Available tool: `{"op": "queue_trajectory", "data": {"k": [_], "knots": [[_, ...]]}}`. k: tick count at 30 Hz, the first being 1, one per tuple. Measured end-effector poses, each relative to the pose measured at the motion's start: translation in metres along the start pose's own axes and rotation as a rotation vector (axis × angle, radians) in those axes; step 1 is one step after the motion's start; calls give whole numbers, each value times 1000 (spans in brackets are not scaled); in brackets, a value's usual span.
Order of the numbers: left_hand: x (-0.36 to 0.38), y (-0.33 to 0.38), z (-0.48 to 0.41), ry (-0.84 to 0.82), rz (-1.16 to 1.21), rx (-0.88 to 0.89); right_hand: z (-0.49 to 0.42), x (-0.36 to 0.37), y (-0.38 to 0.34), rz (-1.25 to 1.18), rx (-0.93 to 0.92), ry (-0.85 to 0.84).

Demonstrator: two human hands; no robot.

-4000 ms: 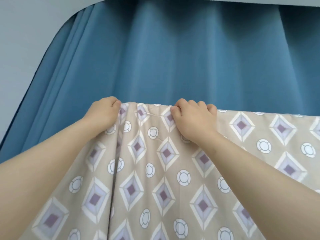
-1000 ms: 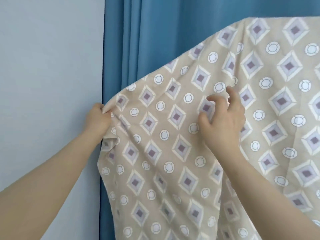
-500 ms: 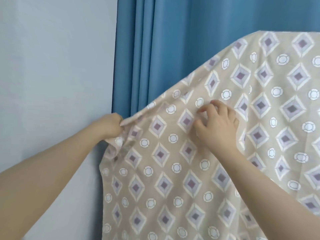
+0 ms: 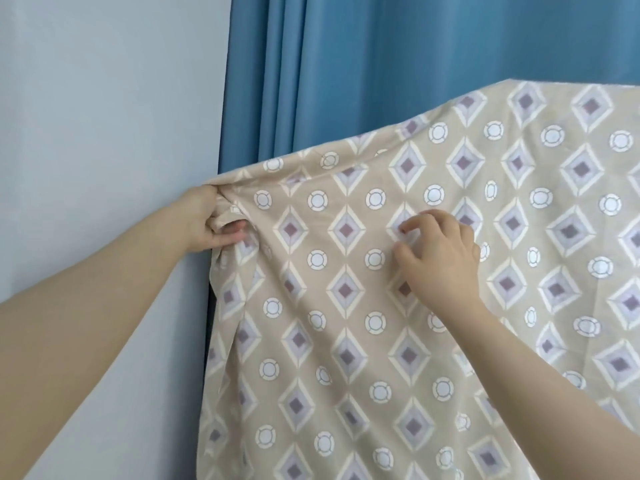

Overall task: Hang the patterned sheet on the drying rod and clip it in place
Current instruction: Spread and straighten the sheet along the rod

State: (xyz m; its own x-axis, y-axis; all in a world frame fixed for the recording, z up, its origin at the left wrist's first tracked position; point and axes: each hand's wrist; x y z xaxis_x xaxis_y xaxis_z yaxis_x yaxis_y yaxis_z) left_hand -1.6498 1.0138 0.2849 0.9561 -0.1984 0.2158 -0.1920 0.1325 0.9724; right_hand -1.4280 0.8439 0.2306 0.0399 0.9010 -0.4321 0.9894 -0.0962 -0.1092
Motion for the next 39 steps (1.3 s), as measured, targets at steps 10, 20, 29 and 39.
{"op": "queue_trajectory", "data": {"k": [10,20,29,39], "knots": [[3,-26,-42,242,-261,255,2,4,12,-93,7,132],[101,-41,-17,-36,-709,402,-12,-13,27,-122,-45,144],[197,-7,26,-283,-626,537,-75,-50,50,74,-121,151],[240,28,43,-401,-330,572,-160,-91,73,314,-157,121]]}}
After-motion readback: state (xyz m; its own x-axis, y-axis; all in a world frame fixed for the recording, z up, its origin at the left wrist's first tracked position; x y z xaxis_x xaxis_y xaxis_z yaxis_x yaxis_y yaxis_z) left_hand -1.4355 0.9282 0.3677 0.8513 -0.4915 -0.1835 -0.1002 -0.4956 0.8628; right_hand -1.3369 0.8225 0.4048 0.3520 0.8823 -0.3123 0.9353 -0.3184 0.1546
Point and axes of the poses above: each hand's wrist, its own z-axis away from the middle knuckle, its own x-axis out of the palm, y = z × x, and after that the axes turned 14 degrees about -x, right-handed
